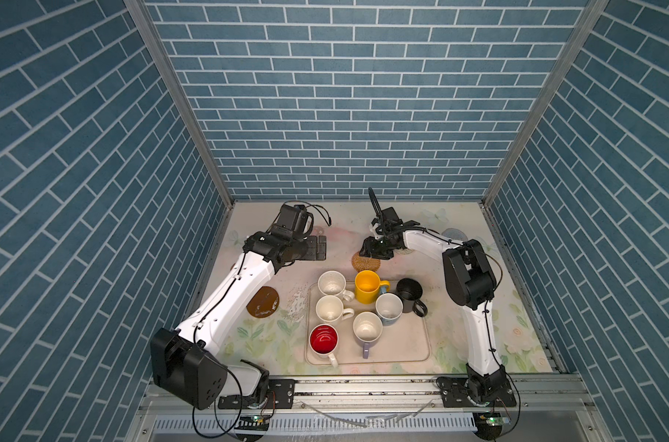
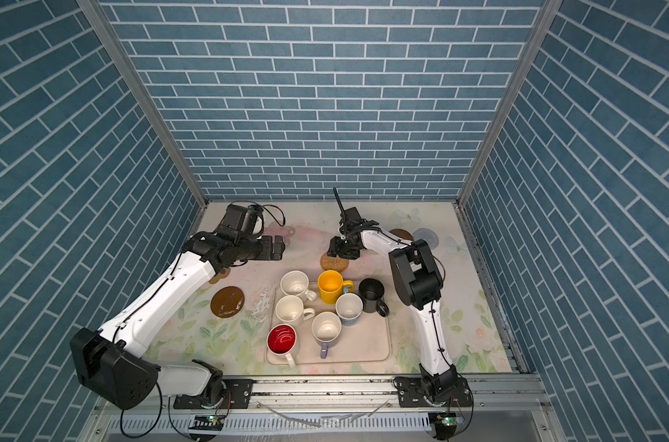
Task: Place cups on coasters
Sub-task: Move the coaster to the top-center of the table.
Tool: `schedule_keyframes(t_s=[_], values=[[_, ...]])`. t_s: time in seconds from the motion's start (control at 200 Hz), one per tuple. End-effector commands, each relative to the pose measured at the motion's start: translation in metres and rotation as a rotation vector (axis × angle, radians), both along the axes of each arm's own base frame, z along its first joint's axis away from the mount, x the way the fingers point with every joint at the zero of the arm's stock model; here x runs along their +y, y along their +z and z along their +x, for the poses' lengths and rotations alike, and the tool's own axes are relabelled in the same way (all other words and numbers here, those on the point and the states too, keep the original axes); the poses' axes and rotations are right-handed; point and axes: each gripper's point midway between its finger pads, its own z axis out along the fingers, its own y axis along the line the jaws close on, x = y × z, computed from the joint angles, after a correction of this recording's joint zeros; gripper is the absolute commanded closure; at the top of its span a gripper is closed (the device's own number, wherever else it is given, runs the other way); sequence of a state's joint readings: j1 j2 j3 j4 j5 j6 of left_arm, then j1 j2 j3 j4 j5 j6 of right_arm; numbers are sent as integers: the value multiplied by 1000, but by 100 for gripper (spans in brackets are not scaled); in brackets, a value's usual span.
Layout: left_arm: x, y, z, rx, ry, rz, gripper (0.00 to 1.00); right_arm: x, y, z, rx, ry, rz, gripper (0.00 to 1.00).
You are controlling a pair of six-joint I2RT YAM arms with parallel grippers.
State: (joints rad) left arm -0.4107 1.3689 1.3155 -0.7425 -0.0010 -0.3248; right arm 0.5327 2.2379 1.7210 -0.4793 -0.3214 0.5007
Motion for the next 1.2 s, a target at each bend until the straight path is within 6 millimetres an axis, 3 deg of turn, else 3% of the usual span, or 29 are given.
schedule_keyframes(t_s=[0.0,0.235,0.535,0.89,1.025,1.195], values=[[-1,-6,-1,18,-15,-6,1,-30,-34,18,9,-108,-161,42],[-1,-9,-1,33,-20,9,1,-34,-41,44,0,-143,-175,42],[3,-14,1,48,-10,46,1,-53,-33,76,-29,-190,-179,42],[5,-21,7,65,1,63,1,-53,-27,73,-37,-173,-163,42],[9,-20,11,63,7,70,1,-43,-10,76,-68,-135,-106,41],[15,-17,22,57,26,87,1,-24,37,89,-146,-91,-8,41]])
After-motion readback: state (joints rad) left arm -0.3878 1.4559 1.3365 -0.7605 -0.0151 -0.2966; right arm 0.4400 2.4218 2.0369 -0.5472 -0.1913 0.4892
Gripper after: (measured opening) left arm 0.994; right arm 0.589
